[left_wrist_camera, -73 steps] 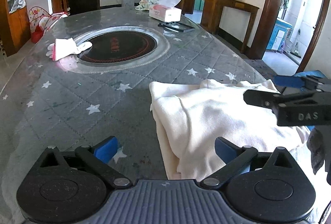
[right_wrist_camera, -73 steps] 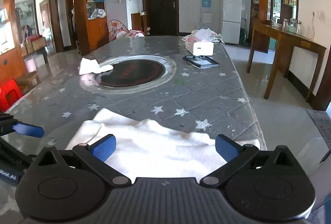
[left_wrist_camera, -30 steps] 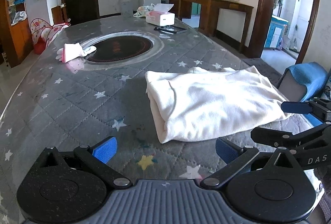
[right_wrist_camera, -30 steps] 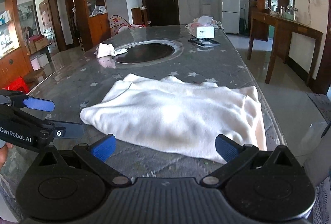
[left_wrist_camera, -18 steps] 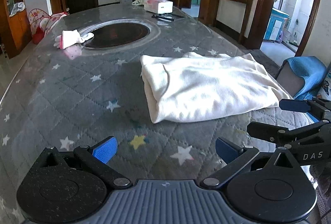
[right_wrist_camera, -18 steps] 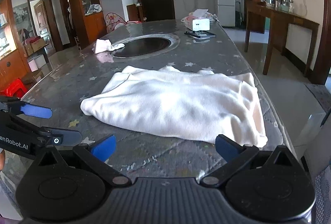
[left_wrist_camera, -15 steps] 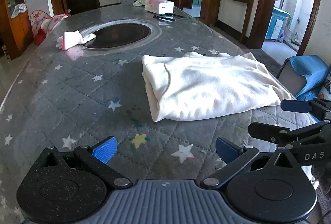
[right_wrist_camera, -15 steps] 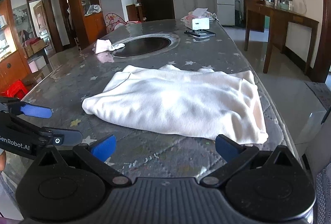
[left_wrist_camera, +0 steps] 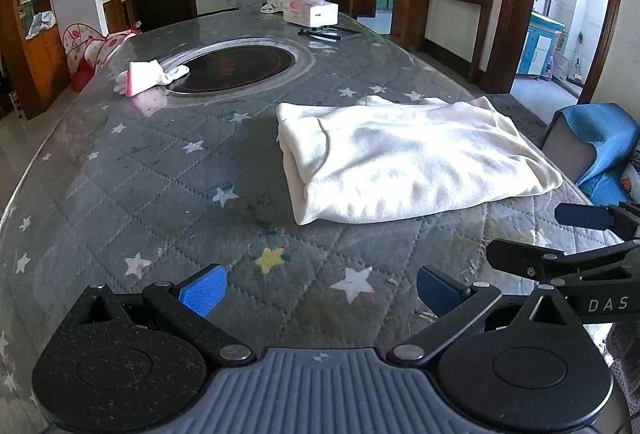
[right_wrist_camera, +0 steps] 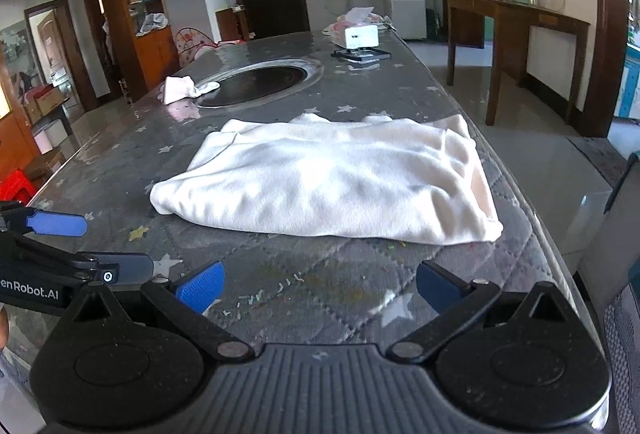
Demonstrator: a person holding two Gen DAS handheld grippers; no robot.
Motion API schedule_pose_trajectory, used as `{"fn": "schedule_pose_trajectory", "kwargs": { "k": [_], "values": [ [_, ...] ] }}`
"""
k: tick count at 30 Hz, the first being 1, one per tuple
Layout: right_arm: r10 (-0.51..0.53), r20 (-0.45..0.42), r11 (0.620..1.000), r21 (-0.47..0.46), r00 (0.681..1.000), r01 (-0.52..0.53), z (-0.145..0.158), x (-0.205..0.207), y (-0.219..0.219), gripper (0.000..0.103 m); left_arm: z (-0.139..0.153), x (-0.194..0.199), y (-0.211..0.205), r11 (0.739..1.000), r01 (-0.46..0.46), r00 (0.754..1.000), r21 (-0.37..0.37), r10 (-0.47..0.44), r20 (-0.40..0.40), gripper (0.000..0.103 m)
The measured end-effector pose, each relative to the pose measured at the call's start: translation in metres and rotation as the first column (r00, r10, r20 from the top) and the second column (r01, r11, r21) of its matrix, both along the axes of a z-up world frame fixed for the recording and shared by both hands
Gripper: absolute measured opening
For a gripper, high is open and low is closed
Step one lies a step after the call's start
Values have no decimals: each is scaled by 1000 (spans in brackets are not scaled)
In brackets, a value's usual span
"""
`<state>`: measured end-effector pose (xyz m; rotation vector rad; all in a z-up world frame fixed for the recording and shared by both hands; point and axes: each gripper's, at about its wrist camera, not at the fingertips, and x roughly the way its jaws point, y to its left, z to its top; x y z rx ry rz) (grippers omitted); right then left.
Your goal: Fold clothes
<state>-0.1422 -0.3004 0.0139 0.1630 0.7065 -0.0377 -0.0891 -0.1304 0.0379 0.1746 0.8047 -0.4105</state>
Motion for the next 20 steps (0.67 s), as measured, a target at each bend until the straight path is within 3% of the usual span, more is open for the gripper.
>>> {"fn": "schedule_pose_trajectory", "kwargs": {
  "k": [20],
  "values": [
    [-24,-23,1000,-8,999,24,-4,-4,4,103,-1,-4,6,1000,-4,1000,-11,4,12,103]
  ]
}}
